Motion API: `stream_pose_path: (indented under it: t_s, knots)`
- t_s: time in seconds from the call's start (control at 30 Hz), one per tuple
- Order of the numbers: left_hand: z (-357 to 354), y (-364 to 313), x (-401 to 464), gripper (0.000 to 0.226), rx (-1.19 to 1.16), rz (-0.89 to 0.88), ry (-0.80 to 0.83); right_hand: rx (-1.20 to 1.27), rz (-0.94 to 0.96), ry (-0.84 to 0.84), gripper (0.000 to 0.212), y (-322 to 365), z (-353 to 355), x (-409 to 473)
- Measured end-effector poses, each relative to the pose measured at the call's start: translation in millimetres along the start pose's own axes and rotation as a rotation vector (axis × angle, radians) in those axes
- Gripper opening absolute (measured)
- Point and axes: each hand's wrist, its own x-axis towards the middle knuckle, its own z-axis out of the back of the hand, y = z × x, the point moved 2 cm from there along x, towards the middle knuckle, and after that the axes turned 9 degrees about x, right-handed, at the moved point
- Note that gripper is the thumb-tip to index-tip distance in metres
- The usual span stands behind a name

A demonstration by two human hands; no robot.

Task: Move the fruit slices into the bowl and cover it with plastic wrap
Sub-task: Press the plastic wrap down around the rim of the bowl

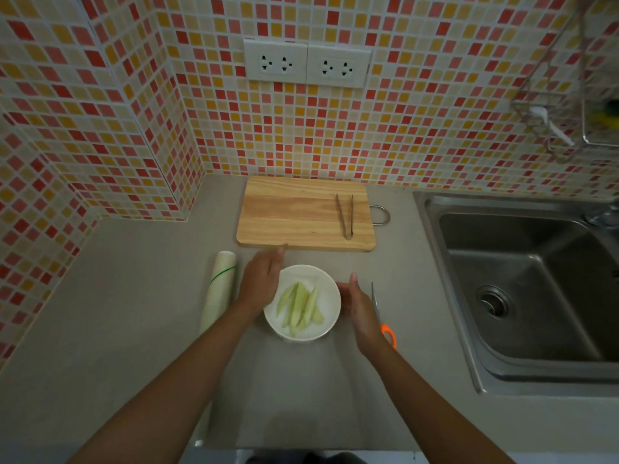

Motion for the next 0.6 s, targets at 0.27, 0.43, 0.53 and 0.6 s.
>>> stream_pose_path:
  t_s: [0.27, 0.43, 0.53, 0.6]
  knots:
    - [-8.4, -13.1, -62.2, 0.05, -0.619, 0.497, -0.464, 0.148, -0.009, 0.011, 0.061, 26.3, -13.5, 29.2]
    - [-39.2, -24.9, -100.9, 0.05, -0.787, 0.602, -0.399, 0.203, -0.18, 0.152, 0.074, 4.9, -25.5, 26.2]
    - [-35.8, -20.1, -79.9, 0.051, -0.744, 0.574, -0.361, 0.181, -0.14, 0.121, 0.068, 1.5, -25.0, 21.0]
    - [-32.3, -12.0, -65.4, 0.055, -0.688, 0.558, -0.301, 0.146, -0.114, 0.103, 0.063, -1.4, -24.7, 18.3]
